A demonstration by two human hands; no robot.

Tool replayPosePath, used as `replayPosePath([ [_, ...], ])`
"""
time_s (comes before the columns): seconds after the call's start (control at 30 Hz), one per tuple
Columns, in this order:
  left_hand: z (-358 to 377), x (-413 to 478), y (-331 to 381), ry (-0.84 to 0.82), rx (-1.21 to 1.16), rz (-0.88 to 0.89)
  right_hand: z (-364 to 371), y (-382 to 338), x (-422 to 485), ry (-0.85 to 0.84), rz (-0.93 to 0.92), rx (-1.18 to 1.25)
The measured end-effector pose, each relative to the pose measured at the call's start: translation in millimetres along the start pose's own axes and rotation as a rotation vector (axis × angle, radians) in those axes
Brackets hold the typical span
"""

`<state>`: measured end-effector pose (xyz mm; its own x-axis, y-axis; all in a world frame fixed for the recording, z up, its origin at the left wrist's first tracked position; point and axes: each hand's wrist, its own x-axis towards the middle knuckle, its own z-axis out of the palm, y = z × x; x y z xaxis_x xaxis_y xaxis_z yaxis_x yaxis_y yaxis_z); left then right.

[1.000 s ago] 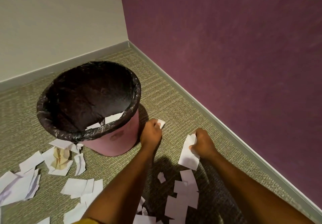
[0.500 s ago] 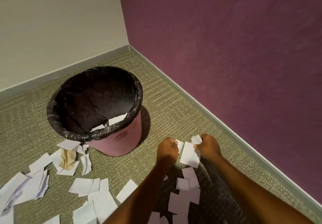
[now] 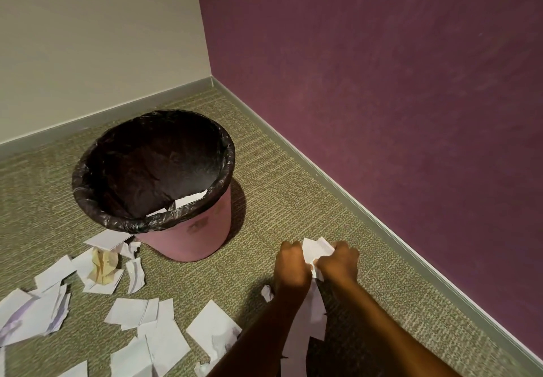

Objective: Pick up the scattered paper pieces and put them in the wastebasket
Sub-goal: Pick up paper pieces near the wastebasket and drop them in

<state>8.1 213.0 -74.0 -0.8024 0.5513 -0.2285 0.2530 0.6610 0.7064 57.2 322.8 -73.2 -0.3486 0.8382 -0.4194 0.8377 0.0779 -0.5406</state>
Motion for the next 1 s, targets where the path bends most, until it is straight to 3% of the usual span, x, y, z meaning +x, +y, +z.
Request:
replayPosePath([
  [0.17,-3.7,10.0,-1.1,-0.031,0.004,-0.039,0.4,-1.1,-4.1,0.045,0.034,0.238],
  [0.43,12.1,19.7,-19.3,0.052,-0.123,-0.068,6.0,-0.2,-3.3,-0.168,0.072,0.434],
  [0.7,-20.0,6.8,6.6,0.056,-0.568,-0.262,-24.5,-17.2,-11.4,-0.366,0.089,0.674],
  [0.83,-52.0,2.1,31.8,0.015,-0.686,-0.285,-51.4,-44.4,-26.3,-0.383,0.018,0.691],
  [1.0,-117.3,-3.8,81.1,0.17,-0.741,-0.231,-88.0,-107.8,-58.3,-0.364,-0.173,0.705],
])
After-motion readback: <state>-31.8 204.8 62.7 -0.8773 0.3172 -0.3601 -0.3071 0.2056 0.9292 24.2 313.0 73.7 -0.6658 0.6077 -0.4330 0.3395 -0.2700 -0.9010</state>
